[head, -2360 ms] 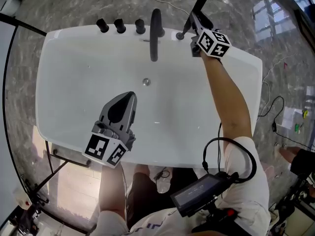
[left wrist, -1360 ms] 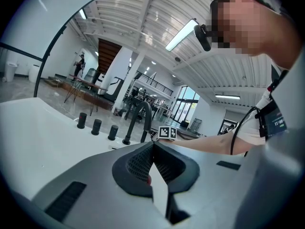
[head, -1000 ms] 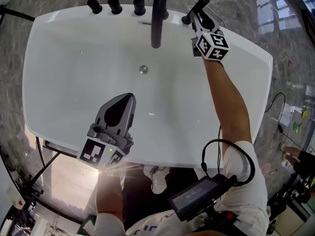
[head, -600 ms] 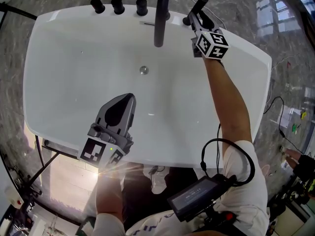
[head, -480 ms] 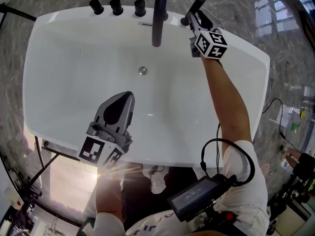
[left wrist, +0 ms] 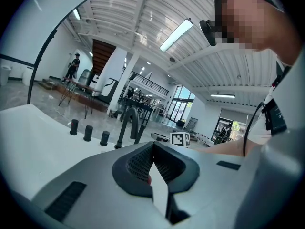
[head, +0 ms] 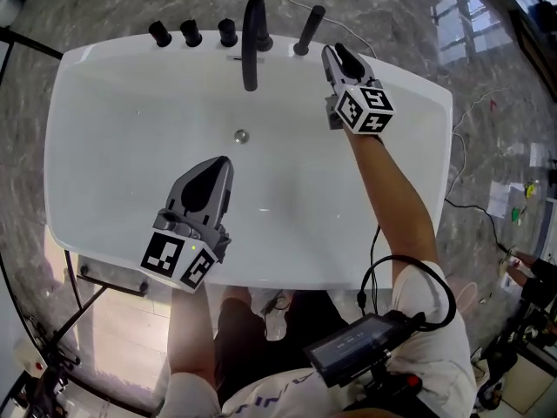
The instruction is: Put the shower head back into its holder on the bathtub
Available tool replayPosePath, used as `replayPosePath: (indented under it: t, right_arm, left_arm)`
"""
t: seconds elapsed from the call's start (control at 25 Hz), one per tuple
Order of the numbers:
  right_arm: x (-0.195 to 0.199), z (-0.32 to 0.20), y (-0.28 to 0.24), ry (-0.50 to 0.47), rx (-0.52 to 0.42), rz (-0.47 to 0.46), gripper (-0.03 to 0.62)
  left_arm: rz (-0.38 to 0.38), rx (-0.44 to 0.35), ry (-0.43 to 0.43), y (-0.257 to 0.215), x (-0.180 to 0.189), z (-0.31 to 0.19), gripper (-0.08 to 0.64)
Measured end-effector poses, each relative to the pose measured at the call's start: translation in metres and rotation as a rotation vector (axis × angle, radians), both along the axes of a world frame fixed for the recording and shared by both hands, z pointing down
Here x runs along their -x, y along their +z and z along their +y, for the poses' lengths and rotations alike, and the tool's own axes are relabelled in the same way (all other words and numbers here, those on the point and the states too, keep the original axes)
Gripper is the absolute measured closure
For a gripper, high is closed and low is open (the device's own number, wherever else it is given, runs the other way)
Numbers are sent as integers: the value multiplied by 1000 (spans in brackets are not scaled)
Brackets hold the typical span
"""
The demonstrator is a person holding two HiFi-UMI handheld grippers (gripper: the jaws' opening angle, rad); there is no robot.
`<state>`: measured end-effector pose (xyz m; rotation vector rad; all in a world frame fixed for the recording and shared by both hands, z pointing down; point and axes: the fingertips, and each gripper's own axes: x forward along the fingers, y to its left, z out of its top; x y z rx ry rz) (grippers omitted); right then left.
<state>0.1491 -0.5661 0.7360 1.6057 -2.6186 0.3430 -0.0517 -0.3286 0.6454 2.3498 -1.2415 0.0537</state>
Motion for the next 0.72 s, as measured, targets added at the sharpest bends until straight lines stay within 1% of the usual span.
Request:
replayPosePath:
  t: [0.12,0.28,0.48,0.6,0.72]
  right_arm:
    - [-1,25,-29,-35,-22,17,512]
    - [-15,60,-75,-62,-56,31,544]
    - [-33,103,-135,-75,-92,76,564]
    - [-49,141,-169,-64,-82,89,574]
    - [-62,174,-194,-63,-79,86,578]
  left_arm:
    - [-1,-20,12,-17,-6,-4,546]
    - [-8,-38,19,-43,-21,3,546]
    - [-20,-55,21,-81,-36,13,546]
    - [-21,-61,24,-111,-48,26,546]
    - [-38,-95,40,-140,-62,32,546]
